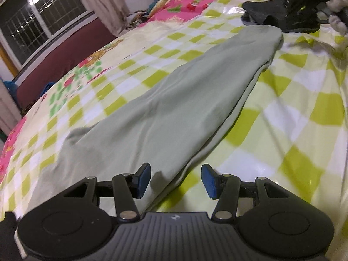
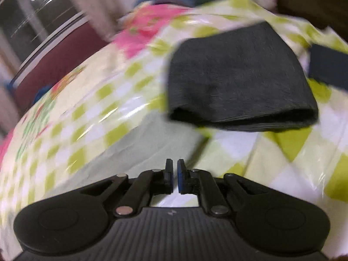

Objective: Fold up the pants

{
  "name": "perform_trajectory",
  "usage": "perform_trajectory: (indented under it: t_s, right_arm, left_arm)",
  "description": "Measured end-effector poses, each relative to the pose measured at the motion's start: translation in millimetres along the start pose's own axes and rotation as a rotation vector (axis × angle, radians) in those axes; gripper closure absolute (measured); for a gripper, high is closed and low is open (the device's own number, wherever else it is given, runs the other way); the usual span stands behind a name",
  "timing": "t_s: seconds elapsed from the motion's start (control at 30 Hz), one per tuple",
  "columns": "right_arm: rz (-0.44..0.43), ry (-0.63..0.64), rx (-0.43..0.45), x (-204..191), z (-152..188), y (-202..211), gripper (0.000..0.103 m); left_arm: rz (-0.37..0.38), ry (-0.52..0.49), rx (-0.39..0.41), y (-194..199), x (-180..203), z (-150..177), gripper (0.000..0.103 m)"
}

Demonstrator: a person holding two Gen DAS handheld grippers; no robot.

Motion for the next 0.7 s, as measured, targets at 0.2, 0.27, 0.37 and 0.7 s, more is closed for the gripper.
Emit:
perform_trajectory:
  t_s: [0.2,0.27,0.37,0.7]
  right_arm:
    - [-0.335,0.371,-0.109,-170.3,70.8,13.4,0.081]
    - [-0.383,0.424,-0.176,-211.1,96.2,5.9,0.081]
    - [-0.348,0.48,-0.337,-227.7,139.6,-15.7,0.081]
    - [-0.396,0.487,-0.257,-248.0,118.0,16.7,0.078]
  left_arm:
    - [-0.052,0.082,0.046,11.0,-33.5,8.3,0.038]
    - [-0.037,0.112,0.034,8.6,-41.4,15.4,0.036]
    - [0.017,0.172,-0.055,2.7,-48.1,42.8,0.032]
    - [-0.068,0.215,0.091,44.8,-79.2,39.7,0.03]
Point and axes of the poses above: each gripper's, at about its wrist camera, not at the fingertips, and y roughly against the way its jaws point, x to its right, z to its underside, the point moved 10 cm from there along -y, roughly the way its jaws point, and after that the axes turned 15 degrees about z, right-handed, at the moved point
